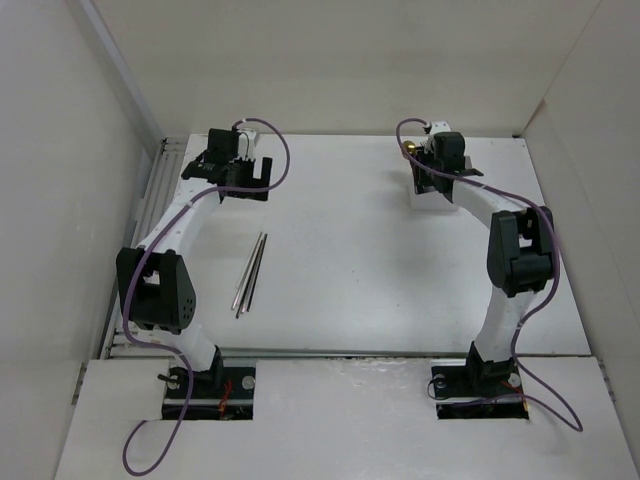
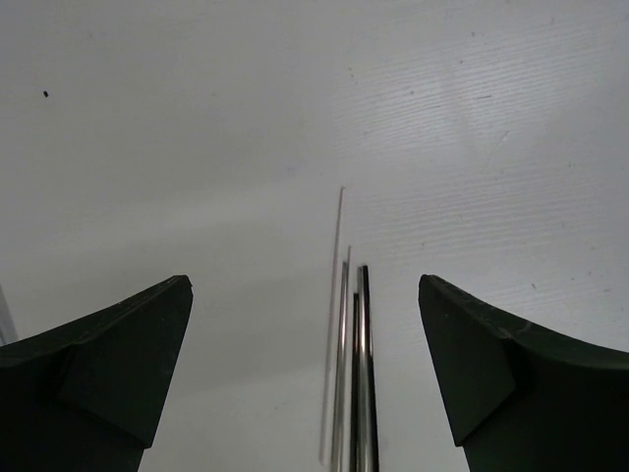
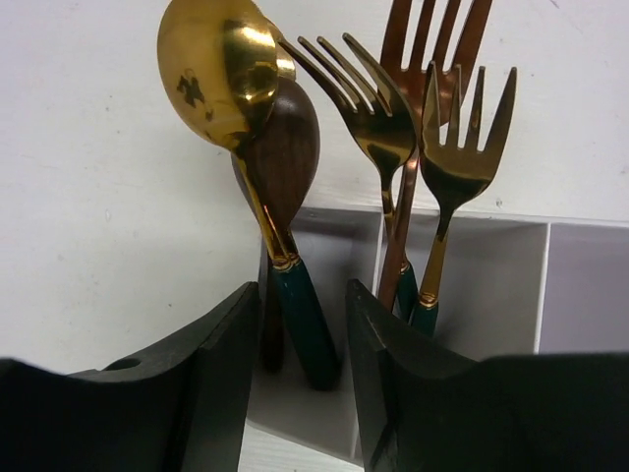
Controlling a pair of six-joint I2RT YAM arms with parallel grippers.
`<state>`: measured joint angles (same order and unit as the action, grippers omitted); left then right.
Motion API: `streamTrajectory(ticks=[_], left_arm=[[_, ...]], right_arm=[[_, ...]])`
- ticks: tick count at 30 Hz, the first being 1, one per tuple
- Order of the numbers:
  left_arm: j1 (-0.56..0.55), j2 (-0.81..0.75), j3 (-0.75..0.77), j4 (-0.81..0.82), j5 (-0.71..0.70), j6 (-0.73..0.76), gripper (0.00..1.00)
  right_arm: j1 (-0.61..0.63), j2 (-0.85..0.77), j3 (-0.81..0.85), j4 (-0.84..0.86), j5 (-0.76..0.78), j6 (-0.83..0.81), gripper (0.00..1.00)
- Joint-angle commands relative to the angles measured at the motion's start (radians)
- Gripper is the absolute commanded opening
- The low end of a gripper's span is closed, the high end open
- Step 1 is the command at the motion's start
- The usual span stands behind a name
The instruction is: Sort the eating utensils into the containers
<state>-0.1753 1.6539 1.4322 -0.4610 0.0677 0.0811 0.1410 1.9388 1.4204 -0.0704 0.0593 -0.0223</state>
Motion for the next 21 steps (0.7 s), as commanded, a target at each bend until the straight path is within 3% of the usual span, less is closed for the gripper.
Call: streamTrajectory(ticks=[1, 3, 4, 6, 9, 16, 21], left_arm=[[-0.013, -0.036, -0.039, 0.005, -0.028, 0.107, 1.00], [-0.013, -0.036, -0.078, -0.007, -0.055, 0.199, 0.97], [-0.013, -0.036, -0.122, -0.025, -0.069, 0.221, 0.86], [-0.013, -0.036, -0.179, -0.039, -0.069, 0.282, 0.71], [-0.013, -0.036, -0.282, -0.025, -0.078, 0.305, 0.59], [-0.023, 0.056, -0.326, 0.021, -0.106, 0.318, 0.47], [-0.023, 0.081, -0.316, 0.021, -0.066, 0.327, 0.47]], right_arm=[[0.002, -0.041, 0.031, 0.003, -0.013, 0.021, 0.46], [0.002, -0.061, 0.022, 0.003, -0.024, 0.030, 0.47], [0.002, -0.086, 0.009, 0.003, -0.024, 0.039, 0.47], [0.014, -0.116, -0.003, 0.003, -0.003, 0.039, 0.47], [0.045, -0.181, -0.032, 0.003, 0.045, 0.039, 0.47], [0.092, -0.299, -0.077, 0.003, 0.074, 0.039, 0.47], [0.101, -0.336, -0.097, 0.003, 0.097, 0.039, 0.47]])
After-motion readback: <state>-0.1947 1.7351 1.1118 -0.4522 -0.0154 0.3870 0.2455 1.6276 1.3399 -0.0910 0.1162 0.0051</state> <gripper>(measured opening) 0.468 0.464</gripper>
